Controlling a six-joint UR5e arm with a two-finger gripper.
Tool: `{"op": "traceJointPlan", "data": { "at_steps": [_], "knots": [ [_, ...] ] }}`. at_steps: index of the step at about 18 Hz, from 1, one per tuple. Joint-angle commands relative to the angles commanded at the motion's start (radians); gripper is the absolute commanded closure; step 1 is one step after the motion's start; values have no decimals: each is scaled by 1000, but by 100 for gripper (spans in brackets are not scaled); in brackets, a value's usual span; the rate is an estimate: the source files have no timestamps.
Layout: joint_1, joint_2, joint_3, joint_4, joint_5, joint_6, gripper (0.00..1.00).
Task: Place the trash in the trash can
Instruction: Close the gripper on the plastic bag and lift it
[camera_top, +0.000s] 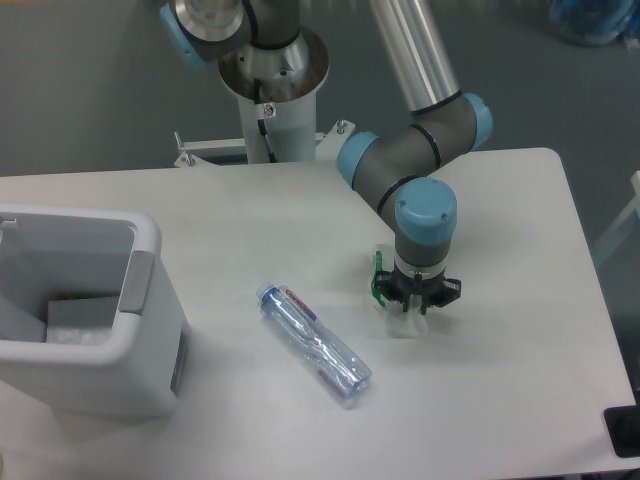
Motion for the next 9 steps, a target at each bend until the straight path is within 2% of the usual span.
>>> {"op": "traceJointPlan", "data": {
  "at_steps": [2, 9],
  "knots": [
    [3, 3, 5, -2, -5, 3, 89],
    [5, 37, 21, -6, -45, -11, 94]
  ]
}}
